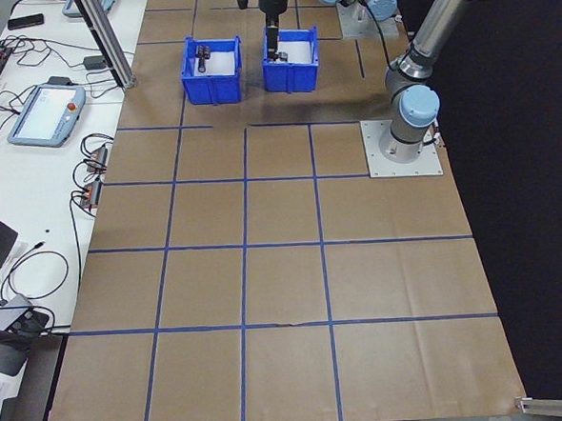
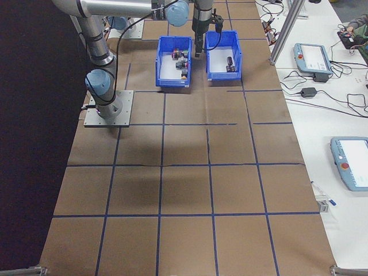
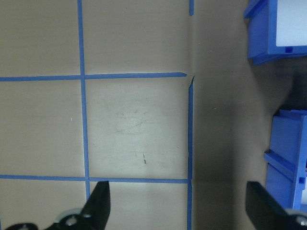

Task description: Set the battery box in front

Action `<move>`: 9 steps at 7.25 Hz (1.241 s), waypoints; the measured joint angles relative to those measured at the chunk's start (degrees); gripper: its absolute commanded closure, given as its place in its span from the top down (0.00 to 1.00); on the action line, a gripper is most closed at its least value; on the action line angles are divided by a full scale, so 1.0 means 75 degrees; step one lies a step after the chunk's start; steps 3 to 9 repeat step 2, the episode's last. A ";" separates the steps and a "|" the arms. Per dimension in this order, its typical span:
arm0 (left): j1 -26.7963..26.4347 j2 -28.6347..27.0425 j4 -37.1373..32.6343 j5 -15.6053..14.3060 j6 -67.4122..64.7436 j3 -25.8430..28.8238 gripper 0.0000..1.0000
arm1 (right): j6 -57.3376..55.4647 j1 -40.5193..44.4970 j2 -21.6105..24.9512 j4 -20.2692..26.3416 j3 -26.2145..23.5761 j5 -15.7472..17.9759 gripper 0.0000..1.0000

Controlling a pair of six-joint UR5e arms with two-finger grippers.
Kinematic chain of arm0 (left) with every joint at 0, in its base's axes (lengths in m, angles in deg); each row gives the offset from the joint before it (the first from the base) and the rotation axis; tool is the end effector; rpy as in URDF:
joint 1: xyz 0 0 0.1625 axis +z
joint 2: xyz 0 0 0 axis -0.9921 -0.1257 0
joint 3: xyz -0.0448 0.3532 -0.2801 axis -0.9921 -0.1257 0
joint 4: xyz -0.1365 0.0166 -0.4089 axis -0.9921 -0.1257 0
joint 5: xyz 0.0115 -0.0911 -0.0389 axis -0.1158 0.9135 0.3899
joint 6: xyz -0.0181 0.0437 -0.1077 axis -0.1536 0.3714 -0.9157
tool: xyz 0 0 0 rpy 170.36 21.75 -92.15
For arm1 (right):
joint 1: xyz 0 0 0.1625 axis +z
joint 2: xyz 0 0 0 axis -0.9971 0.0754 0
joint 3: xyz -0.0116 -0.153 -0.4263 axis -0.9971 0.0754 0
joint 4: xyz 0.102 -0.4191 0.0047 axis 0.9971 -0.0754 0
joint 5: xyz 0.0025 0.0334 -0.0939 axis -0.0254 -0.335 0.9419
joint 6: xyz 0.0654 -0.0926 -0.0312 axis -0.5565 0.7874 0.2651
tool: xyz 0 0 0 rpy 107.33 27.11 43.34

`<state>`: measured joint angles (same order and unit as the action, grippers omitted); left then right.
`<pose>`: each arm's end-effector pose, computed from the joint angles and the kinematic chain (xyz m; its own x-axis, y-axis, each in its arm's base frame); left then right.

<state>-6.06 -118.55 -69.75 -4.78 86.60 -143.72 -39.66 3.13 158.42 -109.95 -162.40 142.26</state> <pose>-0.1271 -0.4461 0.5224 -0.9971 0.0746 0.0142 0.0731 0.9933 -0.0893 0.1222 -0.5183 0.4679 -1.0000 0.0048 0.0018 0.0049 0.9980 0.0638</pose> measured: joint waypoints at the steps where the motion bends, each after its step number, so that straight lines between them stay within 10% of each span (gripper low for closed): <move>1: 0.0017 0.0075 -0.0067 0.0269 0.0161 -0.0005 0.99 | 0.0015 -0.0008 -0.0004 -0.0001 -0.0003 0.0001 1.00; 9: 0.0033 0.0079 -0.0145 0.0351 0.0226 -0.0008 0.99 | 0.0024 -0.0016 -0.0007 -0.0006 -0.0005 0.0001 1.00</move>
